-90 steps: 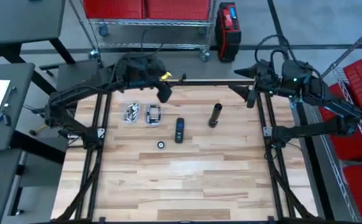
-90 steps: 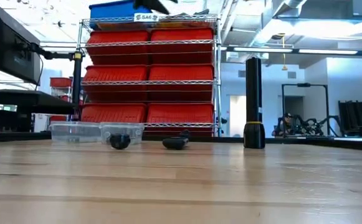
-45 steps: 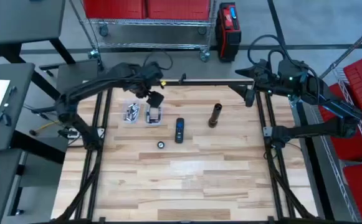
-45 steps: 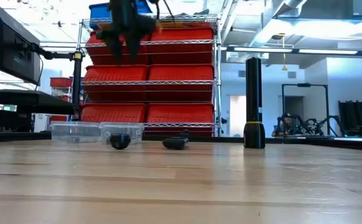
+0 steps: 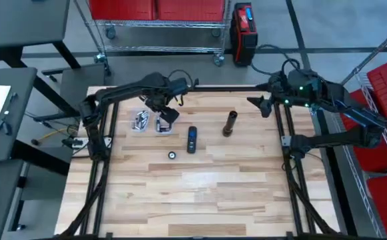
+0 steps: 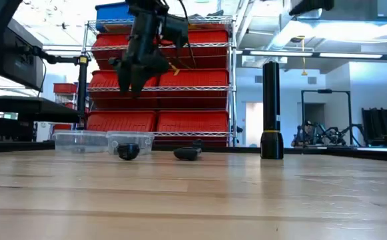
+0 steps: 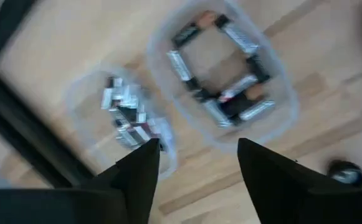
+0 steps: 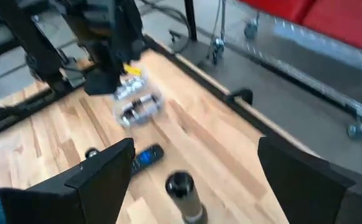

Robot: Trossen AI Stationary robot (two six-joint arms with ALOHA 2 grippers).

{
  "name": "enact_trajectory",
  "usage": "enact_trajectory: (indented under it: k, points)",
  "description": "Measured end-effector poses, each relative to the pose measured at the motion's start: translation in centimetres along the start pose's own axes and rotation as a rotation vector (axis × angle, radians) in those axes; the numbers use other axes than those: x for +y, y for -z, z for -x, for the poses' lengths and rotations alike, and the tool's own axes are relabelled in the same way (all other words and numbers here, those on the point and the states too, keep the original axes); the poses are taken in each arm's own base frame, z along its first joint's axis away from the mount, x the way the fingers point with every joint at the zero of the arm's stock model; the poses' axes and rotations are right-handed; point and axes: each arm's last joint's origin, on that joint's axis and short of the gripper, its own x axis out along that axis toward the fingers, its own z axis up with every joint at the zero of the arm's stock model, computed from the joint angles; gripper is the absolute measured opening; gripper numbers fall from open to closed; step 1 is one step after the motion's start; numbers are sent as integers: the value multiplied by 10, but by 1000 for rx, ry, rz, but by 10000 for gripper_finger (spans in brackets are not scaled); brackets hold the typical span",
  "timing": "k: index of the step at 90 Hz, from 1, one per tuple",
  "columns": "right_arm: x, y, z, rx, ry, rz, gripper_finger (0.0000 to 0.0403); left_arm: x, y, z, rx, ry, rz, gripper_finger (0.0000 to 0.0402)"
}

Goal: Insert battery
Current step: Insert the silver battery into the flashlight battery compartment

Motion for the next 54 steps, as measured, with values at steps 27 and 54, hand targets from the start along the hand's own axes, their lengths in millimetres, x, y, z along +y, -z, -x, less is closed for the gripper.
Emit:
enact_trajectory:
  k: [27,54]
  points:
    - [1,11,-15,34,6,-53,329,-3,15,-44,115,39,105,175]
    - [1,10,-14,26,3,-43,329,-13,23,-74,73,69,213,175]
